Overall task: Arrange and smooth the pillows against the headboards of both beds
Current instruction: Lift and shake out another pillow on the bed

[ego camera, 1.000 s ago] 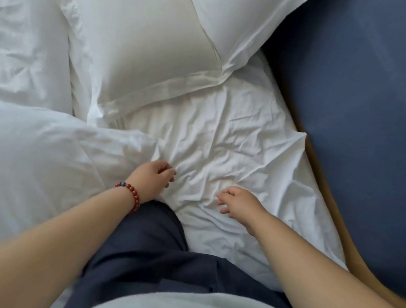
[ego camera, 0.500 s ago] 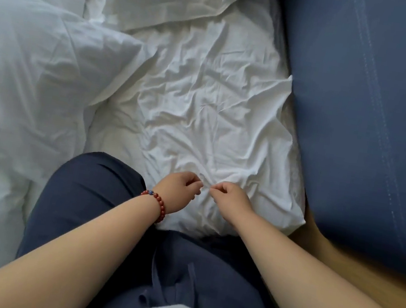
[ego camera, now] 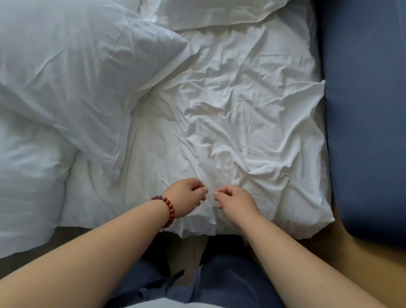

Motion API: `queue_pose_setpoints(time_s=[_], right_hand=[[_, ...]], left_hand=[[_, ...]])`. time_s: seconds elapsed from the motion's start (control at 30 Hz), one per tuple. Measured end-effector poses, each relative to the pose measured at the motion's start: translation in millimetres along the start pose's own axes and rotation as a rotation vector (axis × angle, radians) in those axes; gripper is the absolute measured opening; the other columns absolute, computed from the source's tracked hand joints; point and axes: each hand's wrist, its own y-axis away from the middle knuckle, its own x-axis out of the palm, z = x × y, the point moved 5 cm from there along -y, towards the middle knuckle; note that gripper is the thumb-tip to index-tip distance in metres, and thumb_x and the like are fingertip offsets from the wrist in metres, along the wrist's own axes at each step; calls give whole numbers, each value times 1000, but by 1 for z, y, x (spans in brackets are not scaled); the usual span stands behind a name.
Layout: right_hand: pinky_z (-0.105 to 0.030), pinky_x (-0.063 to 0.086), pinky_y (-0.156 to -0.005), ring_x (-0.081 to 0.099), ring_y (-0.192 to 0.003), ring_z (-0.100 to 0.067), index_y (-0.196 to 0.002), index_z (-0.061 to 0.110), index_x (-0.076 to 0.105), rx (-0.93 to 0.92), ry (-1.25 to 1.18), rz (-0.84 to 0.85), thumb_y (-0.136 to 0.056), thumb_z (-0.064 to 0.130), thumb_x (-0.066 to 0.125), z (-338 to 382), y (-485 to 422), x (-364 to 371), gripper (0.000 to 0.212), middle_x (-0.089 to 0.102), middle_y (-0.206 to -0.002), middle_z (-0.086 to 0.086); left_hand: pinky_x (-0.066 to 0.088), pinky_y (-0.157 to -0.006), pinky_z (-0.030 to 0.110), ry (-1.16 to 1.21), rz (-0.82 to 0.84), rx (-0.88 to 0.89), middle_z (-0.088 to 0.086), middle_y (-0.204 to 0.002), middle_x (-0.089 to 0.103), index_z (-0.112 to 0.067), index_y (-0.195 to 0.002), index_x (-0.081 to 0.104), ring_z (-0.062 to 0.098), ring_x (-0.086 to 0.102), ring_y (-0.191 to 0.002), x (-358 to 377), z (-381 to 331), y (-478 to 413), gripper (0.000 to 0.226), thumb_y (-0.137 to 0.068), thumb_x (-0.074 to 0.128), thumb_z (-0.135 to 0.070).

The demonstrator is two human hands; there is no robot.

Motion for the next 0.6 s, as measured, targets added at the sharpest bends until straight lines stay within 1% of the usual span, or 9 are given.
queue_pose_setpoints(time_s=[0.1, 0.23, 0.37, 0.43, 0.5, 0.6], right_hand=[[-36, 54, -88, 66, -92, -18, -88, 26, 64, -23, -89, -62, -91, 31, 61, 17, 12, 24, 7, 70, -95, 2], [-36, 52, -86, 66, -85, -15, -89, 20, 64, -3, -263, -66, -94, 26, 57, 45, 27, 91, 10, 70, -98, -2], [-30, 52, -75, 67, -91, -19, -93, 18, 63, -7, -398, -74, -95, 25, 56, 74, 43, 174, 10, 69, -103, -5], [-28, 51, -72, 67, -91, -19, -96, 18, 63, -6, -479, -57, -96, 25, 55, 89, 52, 213, 10, 69, -104, -5], [-27, 50, -71, 67, -89, -19, -96, 18, 64, -40, -503, -55, -96, 26, 55, 106, 62, 243, 11, 70, -102, -4], [-27, 51, -72, 66, -86, -18, -94, 18, 65, -106, -499, -68, -95, 26, 56, 131, 75, 271, 12, 71, -99, -3]], left_hand=[[55, -86, 35, -2, 10, 50, -6, -98, 70, -20, -105, 65, 8, 67, -90, -21, 20, 13, 24, -99, 47, -35], [56, -85, 36, -8, 13, 114, -6, -99, 70, -20, -107, 64, 8, 66, -91, -65, 64, 37, 25, -99, 46, -33], [56, -84, 35, -60, -37, 200, -6, -97, 71, -18, -106, 66, 6, 67, -88, -121, 122, 70, 27, -99, 47, -35], [55, -82, 31, -73, -67, 235, -5, -98, 71, -18, -106, 66, 6, 66, -88, -149, 149, 88, 26, -99, 48, -35], [54, -82, 29, -64, -87, 264, -6, -99, 70, -20, -106, 65, 4, 66, -88, -175, 171, 103, 23, -100, 48, -33], [54, -84, 31, -27, -122, 291, -7, -99, 70, -19, -106, 65, 5, 65, -90, -208, 193, 118, 21, -100, 48, -30]])
